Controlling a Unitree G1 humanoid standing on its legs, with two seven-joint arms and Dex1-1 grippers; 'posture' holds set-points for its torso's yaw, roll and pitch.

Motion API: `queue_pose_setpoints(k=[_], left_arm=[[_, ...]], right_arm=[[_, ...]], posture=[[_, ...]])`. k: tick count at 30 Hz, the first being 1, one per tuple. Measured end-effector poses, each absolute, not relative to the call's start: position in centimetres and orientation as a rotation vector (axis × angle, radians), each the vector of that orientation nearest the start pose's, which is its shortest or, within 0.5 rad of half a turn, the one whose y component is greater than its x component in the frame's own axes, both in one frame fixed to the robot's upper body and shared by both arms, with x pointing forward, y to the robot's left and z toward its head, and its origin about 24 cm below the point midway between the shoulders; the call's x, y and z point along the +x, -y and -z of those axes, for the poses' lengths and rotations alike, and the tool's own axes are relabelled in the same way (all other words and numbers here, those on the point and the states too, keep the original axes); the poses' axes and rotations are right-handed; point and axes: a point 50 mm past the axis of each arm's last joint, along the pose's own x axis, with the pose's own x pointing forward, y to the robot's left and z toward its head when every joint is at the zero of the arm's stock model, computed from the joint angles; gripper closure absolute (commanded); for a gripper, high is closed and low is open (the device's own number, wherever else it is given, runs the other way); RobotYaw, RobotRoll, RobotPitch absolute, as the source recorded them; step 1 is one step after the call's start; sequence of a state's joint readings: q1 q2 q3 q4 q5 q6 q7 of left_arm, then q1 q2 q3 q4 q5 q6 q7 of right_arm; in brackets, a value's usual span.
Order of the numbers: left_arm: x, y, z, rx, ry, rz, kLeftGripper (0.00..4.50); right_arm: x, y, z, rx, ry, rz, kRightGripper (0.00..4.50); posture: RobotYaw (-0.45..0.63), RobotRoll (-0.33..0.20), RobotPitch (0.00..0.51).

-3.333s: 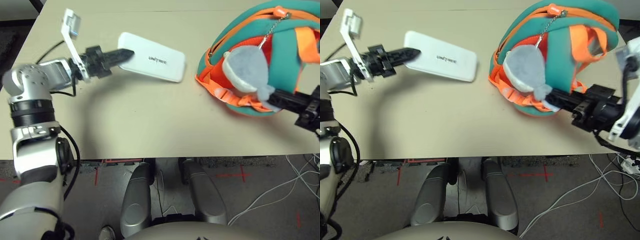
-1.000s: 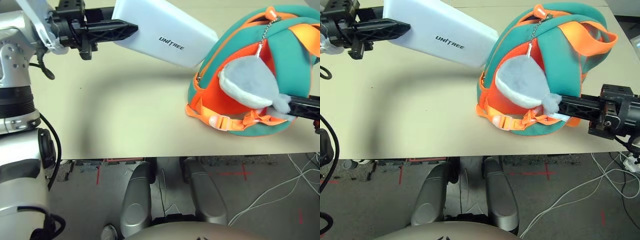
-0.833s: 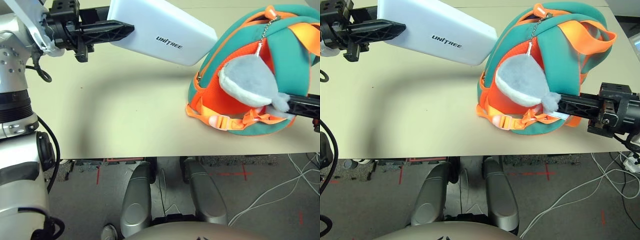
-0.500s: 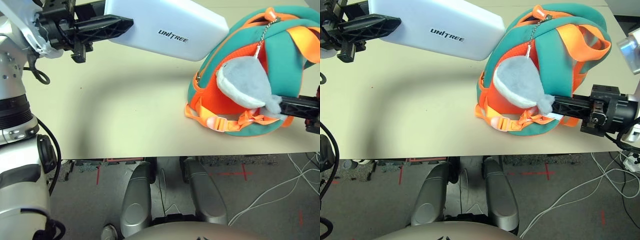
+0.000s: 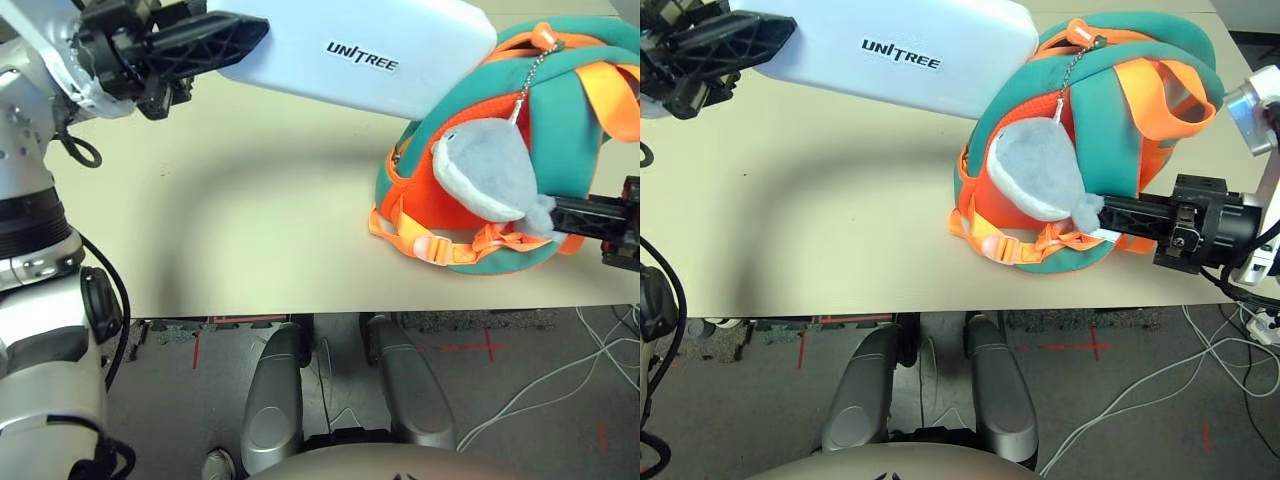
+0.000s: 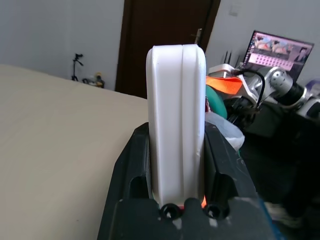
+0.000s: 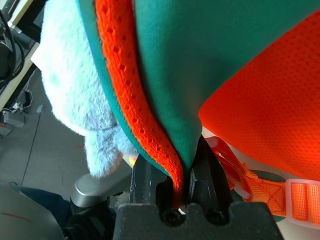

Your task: Put the pencil case into the backpack and zip it.

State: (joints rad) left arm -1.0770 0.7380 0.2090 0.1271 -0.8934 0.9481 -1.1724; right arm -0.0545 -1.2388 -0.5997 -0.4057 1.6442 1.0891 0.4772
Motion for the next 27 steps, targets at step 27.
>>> queue_pose_setpoints(k=[27], left_arm=[[32.3,-13.3,-34.0,0.057,-0.113,1.613,3.22]], right_arm=[[19.9,23.7,-24.8,0.144,-0.364,-0.915,4.41]], posture=[[-0.12,0.000,0.308]])
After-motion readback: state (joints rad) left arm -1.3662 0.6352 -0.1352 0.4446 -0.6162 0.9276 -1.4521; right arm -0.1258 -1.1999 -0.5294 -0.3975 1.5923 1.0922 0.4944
